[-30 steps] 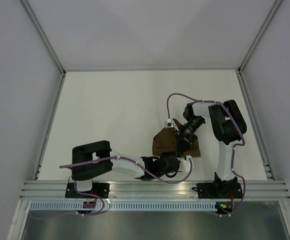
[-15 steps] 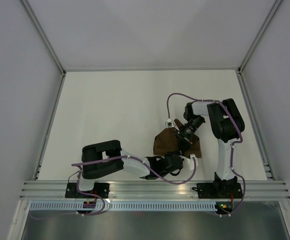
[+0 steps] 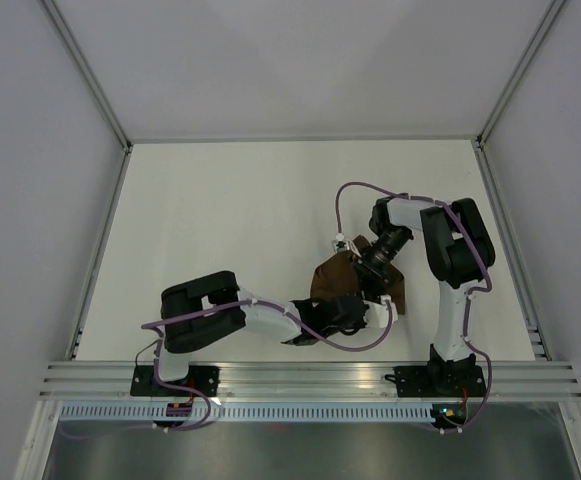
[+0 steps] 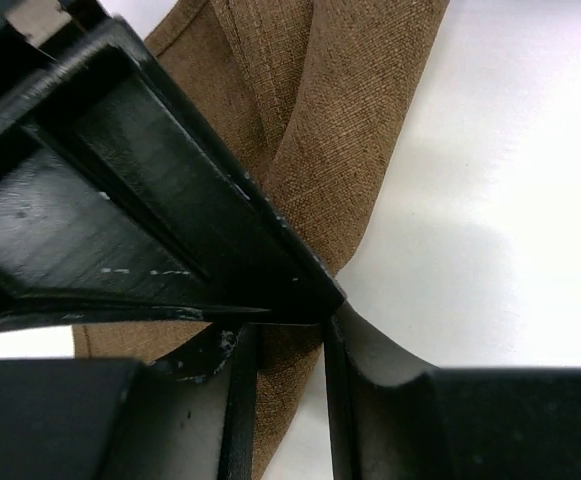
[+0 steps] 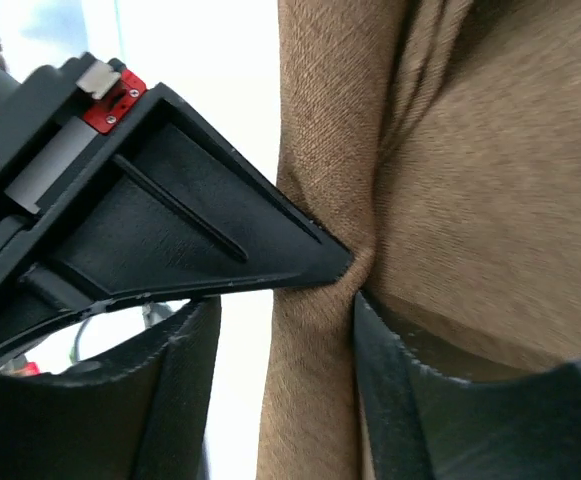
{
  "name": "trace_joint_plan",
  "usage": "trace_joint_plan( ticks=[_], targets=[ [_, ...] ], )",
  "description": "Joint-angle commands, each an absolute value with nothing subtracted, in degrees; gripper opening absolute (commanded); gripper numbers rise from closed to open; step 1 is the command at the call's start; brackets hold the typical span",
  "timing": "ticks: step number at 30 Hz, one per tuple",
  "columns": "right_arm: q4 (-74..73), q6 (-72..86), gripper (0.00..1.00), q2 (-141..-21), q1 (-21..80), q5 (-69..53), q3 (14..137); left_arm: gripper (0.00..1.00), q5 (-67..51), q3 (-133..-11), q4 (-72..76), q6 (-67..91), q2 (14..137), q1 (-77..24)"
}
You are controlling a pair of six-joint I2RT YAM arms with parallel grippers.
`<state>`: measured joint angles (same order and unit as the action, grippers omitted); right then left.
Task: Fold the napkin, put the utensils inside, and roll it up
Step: Roll the napkin at the center of the board.
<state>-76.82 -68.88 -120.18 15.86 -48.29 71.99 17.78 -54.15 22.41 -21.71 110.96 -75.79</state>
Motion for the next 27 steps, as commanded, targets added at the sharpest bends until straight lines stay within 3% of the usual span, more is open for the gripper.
trace_joint_plan(
  ticks=[1,15,27],
  targets=[
    [-73.39,-71.11,0.61,-115.24,15.03,-47.55,75.23,0.02,7.66,-53.87,11.26,-15.74,112.41,-74.62],
    [-57.76,-52.32,0.65,-100.39,5.99,-47.02,78.31,0.03,-6.05,-63.89,-7.01,-7.83,113.82,-69.88],
    [-55.81,-57.73,0.65,-83.25,-7.81,-53.34,67.42,0.05,-27.04,-78.3,-24.86,2.63,120.14,-60.21]
  ],
)
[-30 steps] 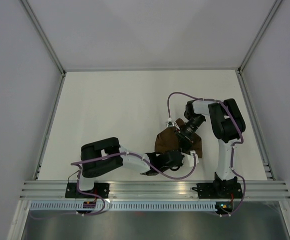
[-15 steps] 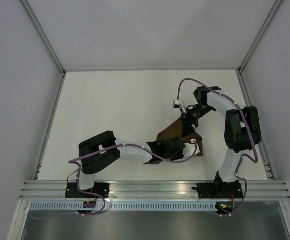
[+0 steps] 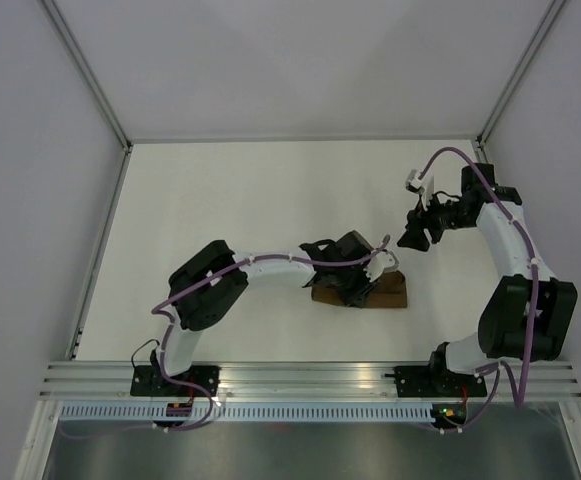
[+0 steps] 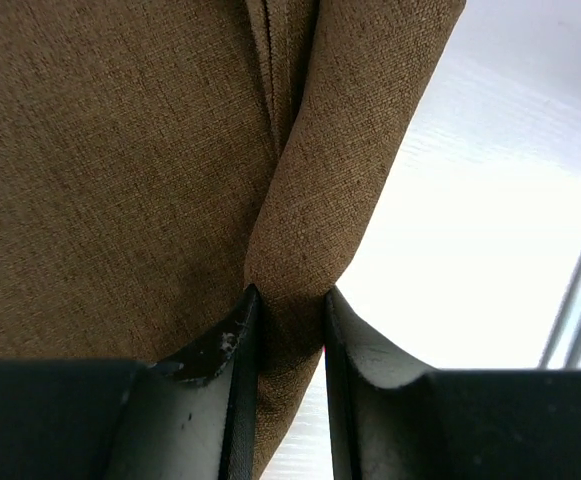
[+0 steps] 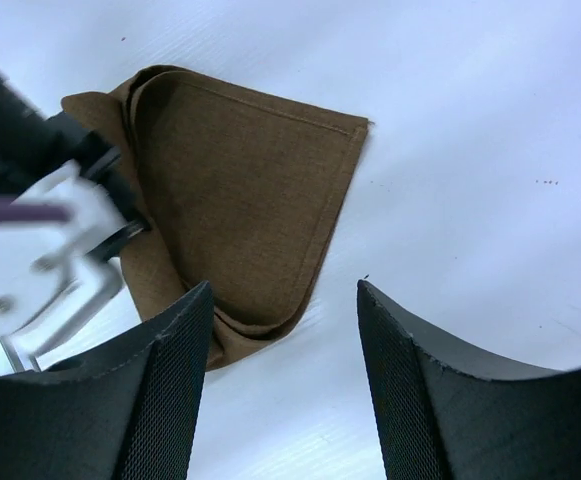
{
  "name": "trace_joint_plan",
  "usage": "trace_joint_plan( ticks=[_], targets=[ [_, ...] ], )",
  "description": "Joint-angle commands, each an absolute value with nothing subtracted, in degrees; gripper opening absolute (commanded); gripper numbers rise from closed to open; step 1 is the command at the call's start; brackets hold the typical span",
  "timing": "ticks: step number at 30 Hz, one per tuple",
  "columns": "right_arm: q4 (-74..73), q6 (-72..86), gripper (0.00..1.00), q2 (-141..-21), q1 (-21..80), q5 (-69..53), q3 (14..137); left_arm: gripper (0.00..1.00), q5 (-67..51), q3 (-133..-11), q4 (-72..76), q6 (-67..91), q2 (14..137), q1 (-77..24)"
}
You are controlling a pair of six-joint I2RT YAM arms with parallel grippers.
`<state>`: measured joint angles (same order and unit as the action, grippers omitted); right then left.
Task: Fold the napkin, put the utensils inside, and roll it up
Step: Roll the napkin at the center of the board.
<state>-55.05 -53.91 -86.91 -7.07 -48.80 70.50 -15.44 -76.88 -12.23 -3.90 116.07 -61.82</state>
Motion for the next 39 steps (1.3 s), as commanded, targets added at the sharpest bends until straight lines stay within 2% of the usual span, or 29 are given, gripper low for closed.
trace_joint_plan(
  ticks=[1,5,9,13,18,28,34,39],
  targets=[
    [-56.51,-59.14,0.65,-82.19,-8.17,-53.78,65.06,0.05,-28.29,-79.27,-26.0,3.51,121.36,-58.99],
    [-61.67,-72.36,0.65,-76.74,-10.02,-54.58,58.99,0.06,-32.61,-82.43,-29.08,5.71,123.66,-56.61],
    [-63.29,-77.78,0.7,-69.89,-8.62,-53.36,53.27,0.06,-35.15,-85.6,-32.07,6.85,126.64,-55.02],
    [-53.57,-71.47,0.71,-65.49,-2.13,-45.64,46.43,0.06,-36.21,-90.25,-34.89,7.65,129.81,-54.14],
    [-42.64,-61.98,0.71,-62.41,11.13,-37.1,40.17,0.08,-36.91,-95.62,-38.67,9.49,133.76,-53.53],
    [-24.44,-51.69,0.71,-67.41,25.66,-23.91,32.44,0.11,-40.69,-100.19,-41.31,13.62,137.63,-51.33],
    [-20.13,-50.1,0.67,-70.92,28.65,-21.8,31.64,0.15,-42.01,-100.81,-40.78,15.64,138.25,-50.54],
    [-19.95,-49.3,0.54,-73.3,28.83,-22.76,32.78,0.26,-42.8,-100.29,-38.94,18.01,137.99,-50.1]
  ],
)
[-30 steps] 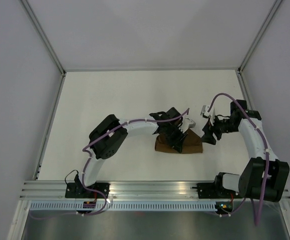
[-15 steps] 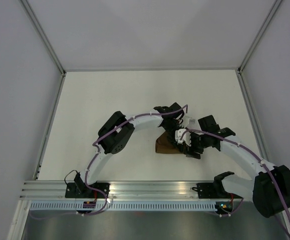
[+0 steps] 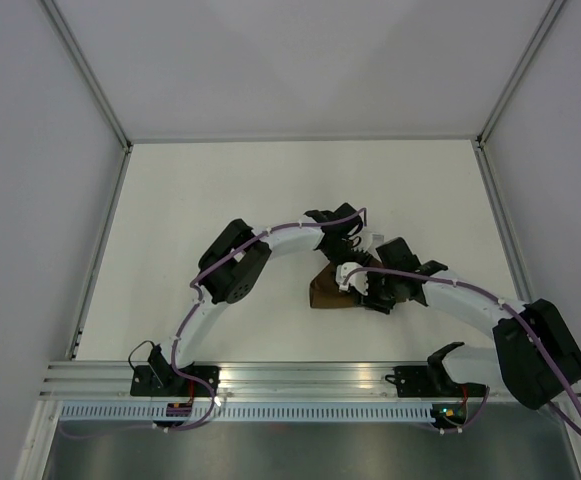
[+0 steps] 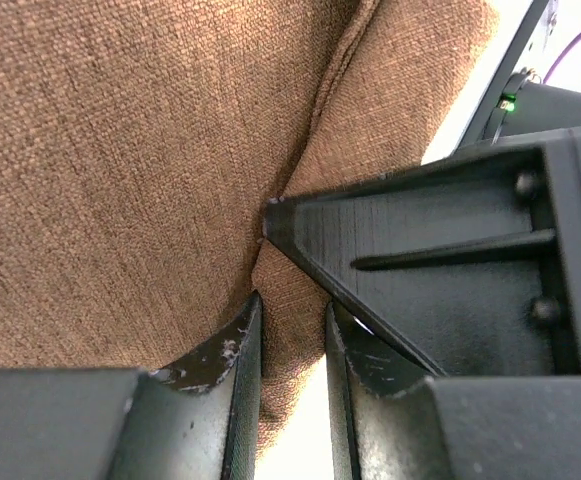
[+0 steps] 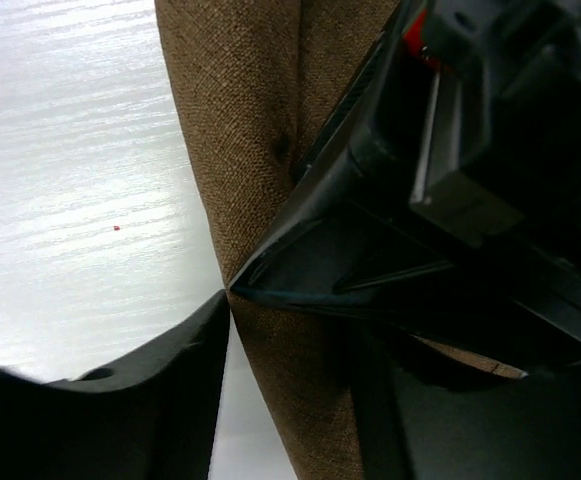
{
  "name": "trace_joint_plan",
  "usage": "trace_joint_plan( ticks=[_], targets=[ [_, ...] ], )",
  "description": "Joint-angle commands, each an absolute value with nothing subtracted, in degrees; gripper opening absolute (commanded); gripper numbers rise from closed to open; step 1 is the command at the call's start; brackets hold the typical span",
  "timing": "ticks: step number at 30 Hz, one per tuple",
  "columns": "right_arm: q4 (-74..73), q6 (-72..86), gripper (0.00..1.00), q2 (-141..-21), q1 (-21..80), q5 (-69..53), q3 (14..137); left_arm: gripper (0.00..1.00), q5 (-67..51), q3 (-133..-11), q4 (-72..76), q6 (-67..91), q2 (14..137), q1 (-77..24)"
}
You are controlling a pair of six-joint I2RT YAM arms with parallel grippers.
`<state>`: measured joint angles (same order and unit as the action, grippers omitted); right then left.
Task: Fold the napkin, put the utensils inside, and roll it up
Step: Roll the napkin at the center of the board.
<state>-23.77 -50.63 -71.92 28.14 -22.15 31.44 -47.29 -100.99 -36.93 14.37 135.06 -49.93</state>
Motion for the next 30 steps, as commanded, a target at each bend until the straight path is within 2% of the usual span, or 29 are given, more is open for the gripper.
trace_joint_plan(
  ticks=[1,4,8,13,19,30],
  targets=[
    [-20.3,-49.39,0.45,-73.65,28.74,-23.37,32.87,0.3,-42.89,-100.02,-38.33,18.54,137.73,-50.1],
    [-21.09,-50.09,0.27,-75.23,28.83,-24.17,33.13,0.39,-42.72,-98.35,-35.43,20.3,135.8,-49.92],
    [-23.11,-51.68,0.21,-77.17,28.74,-26.1,33.31,0.46,-40.08,-96.07,-32.26,21.97,131.93,-49.13],
    [-27.85,-54.84,0.2,-80.06,26.72,-29.7,36.03,0.52,-38.76,-91.68,-26.11,23.64,125.43,-47.38],
    [-35.59,-59.67,0.19,-86.03,22.86,-34.54,41.48,0.53,-35.34,-86.67,-21.72,24.87,118.15,-44.74],
    [-51.22,-68.63,0.19,-100.97,19.43,-38.76,54.31,0.54,-25.68,-65.67,-0.9,26.9,100.03,-40.69]
  ],
)
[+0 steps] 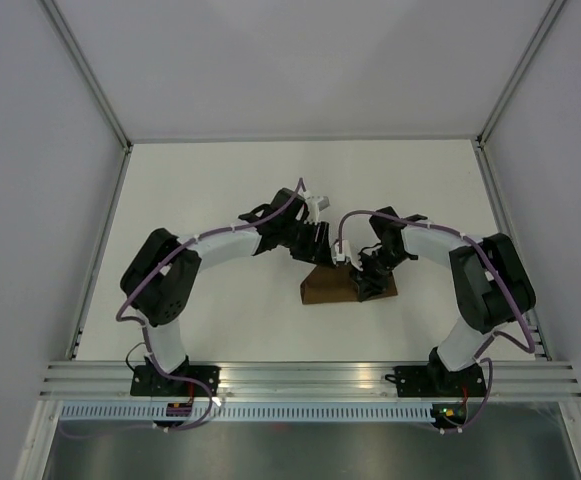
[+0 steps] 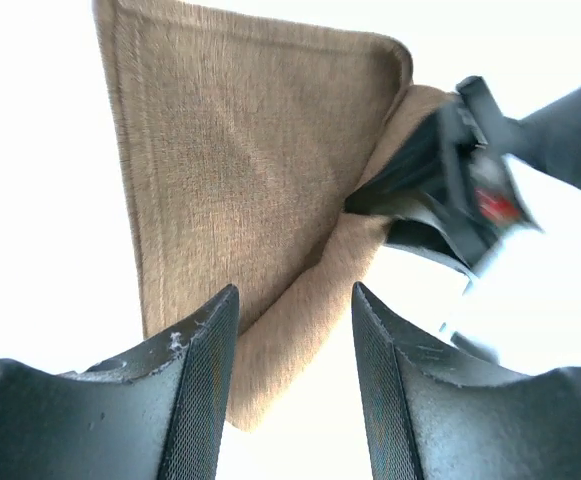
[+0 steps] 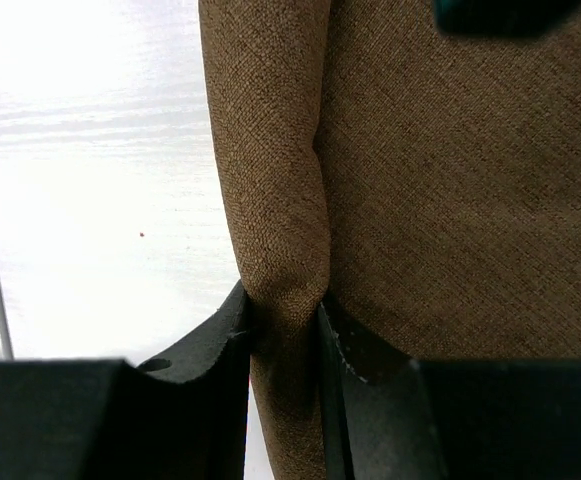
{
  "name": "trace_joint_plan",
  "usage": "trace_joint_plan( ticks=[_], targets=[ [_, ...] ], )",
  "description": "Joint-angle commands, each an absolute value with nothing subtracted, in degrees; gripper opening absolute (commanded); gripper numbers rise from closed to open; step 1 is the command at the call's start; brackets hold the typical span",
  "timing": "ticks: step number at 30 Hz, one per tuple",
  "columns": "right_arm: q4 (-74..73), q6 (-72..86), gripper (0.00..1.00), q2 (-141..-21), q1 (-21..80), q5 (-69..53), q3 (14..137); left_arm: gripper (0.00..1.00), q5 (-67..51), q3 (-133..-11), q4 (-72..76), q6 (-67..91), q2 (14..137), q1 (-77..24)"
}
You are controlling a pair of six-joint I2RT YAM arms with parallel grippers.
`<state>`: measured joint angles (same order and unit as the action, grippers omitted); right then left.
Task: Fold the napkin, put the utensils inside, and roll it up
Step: Roll the napkin at the center of the board.
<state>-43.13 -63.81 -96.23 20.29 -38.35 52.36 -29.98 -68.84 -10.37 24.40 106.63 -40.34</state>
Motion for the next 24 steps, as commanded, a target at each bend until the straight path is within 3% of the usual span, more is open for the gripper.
trace_joint_plan(
  ticks=[1,10,15,24],
  targets=[
    [-51.94,-68.9,0.2,-102.03,18.99,-38.93,55.19,0.54,-23.31,-64.26,-0.36,26.81,98.63,-40.69],
    [-59.15,-70.84,0.2,-111.0,18.02,-38.94,63.54,0.55,-12.59,-46.77,16.58,23.74,85.63,-42.71],
    [-61.52,-70.4,0.2,-115.04,17.84,-38.32,67.32,0.55,1.55,-42.45,17.67,13.47,81.74,-52.8],
    [-62.05,-67.51,0.2,-119.09,17.75,-37.0,71.1,0.57,17.57,-48.25,13.27,-8.59,92.01,-68.63]
  ],
)
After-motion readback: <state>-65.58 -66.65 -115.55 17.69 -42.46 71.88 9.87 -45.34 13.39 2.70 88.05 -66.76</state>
